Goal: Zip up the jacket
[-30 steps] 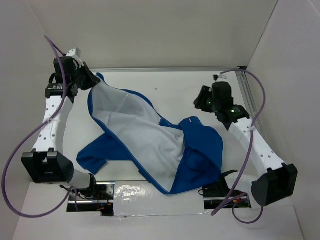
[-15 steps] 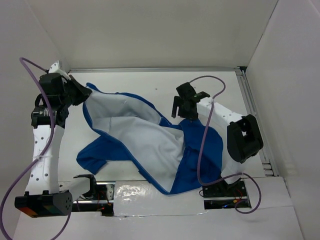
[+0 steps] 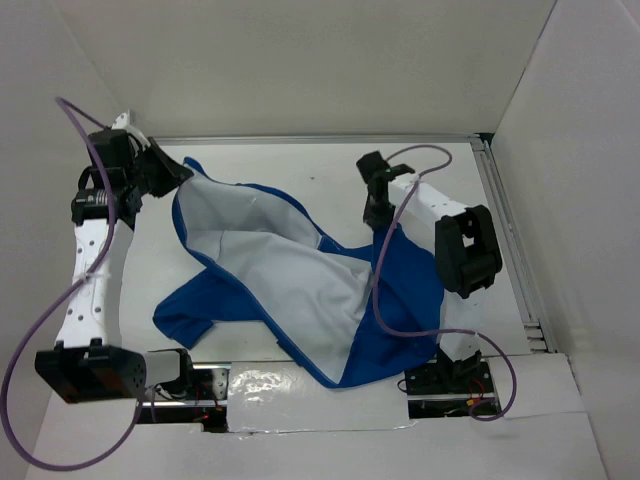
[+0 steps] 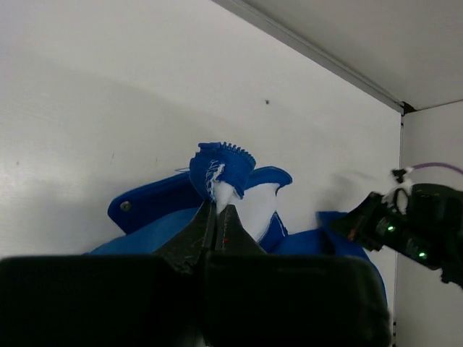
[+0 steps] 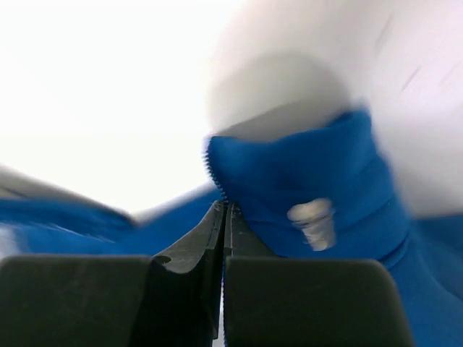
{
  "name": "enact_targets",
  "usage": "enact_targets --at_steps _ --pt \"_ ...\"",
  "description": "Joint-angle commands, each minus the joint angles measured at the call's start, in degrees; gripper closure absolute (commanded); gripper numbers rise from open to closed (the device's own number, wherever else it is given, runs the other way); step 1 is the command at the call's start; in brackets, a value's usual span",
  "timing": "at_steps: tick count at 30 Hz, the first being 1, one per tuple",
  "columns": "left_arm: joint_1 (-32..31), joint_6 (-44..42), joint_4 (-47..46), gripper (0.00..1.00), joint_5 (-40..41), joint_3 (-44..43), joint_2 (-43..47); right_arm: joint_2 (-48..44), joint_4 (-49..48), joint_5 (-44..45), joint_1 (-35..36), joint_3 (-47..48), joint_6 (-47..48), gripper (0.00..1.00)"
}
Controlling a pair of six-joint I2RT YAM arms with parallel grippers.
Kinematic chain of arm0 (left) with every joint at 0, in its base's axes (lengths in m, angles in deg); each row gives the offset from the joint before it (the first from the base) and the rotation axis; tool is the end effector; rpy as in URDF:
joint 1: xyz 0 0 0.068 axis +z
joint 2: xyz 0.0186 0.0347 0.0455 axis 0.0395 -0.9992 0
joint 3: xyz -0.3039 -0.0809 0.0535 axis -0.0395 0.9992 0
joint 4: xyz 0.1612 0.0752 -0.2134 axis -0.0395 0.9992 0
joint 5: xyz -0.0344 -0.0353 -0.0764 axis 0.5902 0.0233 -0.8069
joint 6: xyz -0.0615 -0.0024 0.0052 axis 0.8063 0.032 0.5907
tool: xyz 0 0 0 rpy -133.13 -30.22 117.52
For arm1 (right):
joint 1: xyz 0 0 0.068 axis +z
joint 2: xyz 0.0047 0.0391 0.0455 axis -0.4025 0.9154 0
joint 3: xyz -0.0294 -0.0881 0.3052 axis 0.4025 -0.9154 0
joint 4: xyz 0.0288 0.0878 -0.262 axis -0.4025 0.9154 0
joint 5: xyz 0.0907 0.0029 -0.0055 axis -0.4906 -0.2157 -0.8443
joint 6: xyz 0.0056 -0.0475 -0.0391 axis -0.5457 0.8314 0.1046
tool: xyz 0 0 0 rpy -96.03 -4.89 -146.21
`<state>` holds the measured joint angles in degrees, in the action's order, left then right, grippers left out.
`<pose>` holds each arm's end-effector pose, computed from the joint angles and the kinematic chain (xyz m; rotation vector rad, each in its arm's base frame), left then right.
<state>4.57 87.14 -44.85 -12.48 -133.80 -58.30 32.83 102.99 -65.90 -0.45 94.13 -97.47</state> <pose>0.2609 0.0211 0.4605 -0.5938 1.9204 -0.5408 0.3947 0.1586 0.2171 0.3153 2.7729 -0.0866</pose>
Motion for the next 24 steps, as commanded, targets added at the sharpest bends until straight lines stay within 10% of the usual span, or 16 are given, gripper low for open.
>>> enact_targets --at_steps 1,8,12,19,24 --pt "0.8 -3.0 -6.1 1.00 -5.1 -9.8 -4.9 -2.2 1.2 5.1 -3.2 14.1 2.4 1.00" --pt "3.3 -7.9 -3.0 1.00 -11.8 -29.0 -12.5 -7.7 4.0 7.0 -6.4 33.7 7.1 1.00" --pt "4.0 -8.9 -5.3 1.00 -17.6 -29.2 -8.3 -15.6 1.1 6.7 -7.6 28.2 7.6 1.00" --pt "4.0 -3.6 -7.4 1.00 -15.9 -12.4 7.8 -31.8 -2.8 1.4 -9.6 7.4 5.4 1.00" --pt "1.9 3.2 -15.9 1.00 -34.8 13.9 17.5 -38.4 -9.7 -7.7 -8.8 -11.8 3.3 1.00"
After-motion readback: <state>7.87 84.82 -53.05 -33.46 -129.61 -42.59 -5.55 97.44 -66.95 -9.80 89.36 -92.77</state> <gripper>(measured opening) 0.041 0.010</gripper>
